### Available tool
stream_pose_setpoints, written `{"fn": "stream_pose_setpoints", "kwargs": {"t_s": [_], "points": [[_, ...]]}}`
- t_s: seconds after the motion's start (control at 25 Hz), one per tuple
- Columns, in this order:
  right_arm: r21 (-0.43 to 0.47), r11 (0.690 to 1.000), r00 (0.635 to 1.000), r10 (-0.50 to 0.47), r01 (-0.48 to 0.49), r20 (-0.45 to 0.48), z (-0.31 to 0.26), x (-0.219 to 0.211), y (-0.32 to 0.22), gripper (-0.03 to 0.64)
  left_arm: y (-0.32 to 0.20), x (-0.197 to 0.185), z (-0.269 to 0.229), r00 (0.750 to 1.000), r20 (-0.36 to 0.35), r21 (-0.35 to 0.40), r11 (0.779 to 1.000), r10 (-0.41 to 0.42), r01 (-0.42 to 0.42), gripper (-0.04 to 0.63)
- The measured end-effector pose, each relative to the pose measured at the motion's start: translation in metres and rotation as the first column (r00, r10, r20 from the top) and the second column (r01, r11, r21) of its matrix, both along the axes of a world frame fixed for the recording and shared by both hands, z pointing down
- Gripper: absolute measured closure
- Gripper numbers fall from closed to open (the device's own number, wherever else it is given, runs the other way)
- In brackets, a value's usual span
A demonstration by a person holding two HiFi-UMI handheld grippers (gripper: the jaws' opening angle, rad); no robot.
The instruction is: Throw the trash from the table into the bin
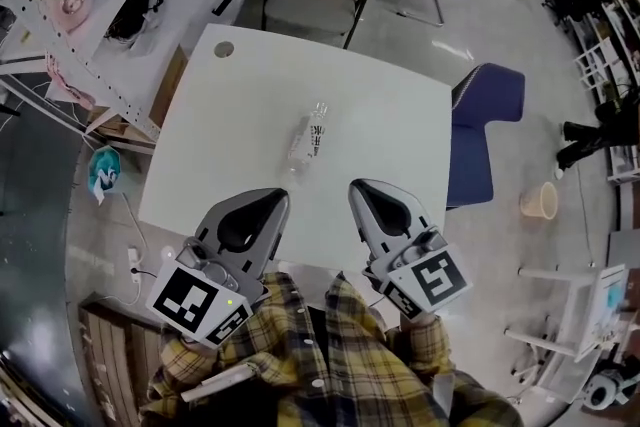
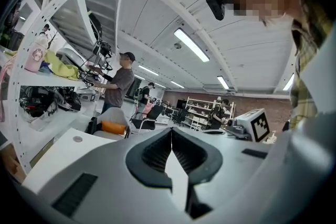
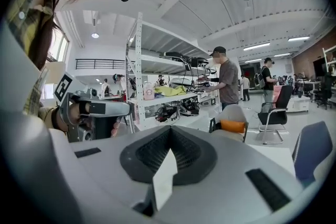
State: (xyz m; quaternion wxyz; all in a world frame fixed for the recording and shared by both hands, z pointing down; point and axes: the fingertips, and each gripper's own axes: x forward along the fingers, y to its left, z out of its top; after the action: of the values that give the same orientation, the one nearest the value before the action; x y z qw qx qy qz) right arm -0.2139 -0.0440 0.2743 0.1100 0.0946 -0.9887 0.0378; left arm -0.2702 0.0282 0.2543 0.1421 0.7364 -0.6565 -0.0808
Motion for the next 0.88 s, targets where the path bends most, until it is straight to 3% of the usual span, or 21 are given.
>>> {"fn": "stream_pose_setpoints", "kwargs": {"t_s": [0.4,0.88], "points": [[-0.035,0.998,0.996,-0.062,0.060,-0.057,0.020,-0.029,-0.037,0.618,-0.037,-0.018,0.009,0.999,-0.008,-0.029,0.999,-0.032,0.032,0.584],[-0.184,0.979,0.986,0.054,-0.083,-0.157,0.072,-0.064,-0.059,0.617,-0.044,-0.050,0.018,0.999,-0.032,-0.055,0.998,0.017,-0.019,0.584]]}}
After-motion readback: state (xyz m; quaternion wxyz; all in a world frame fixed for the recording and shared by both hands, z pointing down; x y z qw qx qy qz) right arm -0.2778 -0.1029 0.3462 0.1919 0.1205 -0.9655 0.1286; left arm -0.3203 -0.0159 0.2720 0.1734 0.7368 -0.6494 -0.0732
